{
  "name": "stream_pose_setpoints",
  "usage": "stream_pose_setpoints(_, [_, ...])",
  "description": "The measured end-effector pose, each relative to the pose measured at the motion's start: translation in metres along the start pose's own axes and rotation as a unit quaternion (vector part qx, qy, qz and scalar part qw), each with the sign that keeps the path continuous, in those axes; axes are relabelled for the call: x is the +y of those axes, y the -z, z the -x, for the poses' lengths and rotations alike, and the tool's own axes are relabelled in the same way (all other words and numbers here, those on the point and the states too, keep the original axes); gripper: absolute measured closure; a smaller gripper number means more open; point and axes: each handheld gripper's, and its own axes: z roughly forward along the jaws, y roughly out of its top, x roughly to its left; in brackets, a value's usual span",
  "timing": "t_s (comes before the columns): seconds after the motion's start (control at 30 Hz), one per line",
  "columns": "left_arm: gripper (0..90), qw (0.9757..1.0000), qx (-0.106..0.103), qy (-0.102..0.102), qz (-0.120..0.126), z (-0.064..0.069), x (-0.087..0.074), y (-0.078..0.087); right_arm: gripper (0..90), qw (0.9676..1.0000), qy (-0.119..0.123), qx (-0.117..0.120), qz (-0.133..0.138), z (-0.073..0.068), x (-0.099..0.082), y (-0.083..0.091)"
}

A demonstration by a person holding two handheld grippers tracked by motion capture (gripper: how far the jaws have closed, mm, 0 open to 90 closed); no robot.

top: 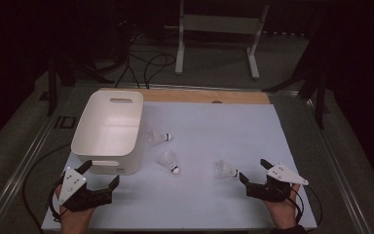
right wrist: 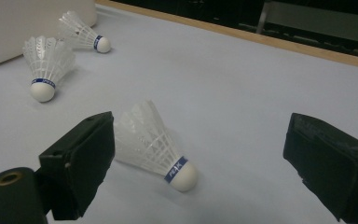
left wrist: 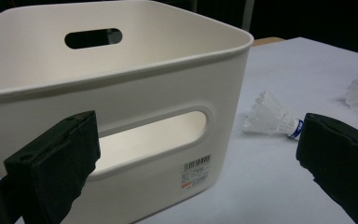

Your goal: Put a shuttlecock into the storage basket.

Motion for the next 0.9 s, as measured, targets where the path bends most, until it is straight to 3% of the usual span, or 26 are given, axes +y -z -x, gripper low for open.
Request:
stream_pose_setpoints(0.6, [0.1, 0.9996, 0.007, -0.013, -0.023, 0.004, -0.005, -0.005, 8.1, 1.0, -0.002, -0.005, -0.003, 0.001, 0.006, 0.001])
stream_pose_setpoints(0.9, [0.1, 0.9996, 0.015, -0.014, -0.022, 0.004, -0.006, -0.006, 8.1, 0.9999, -0.001, -0.009, -0.007, 0.001, 0.013, -0.002])
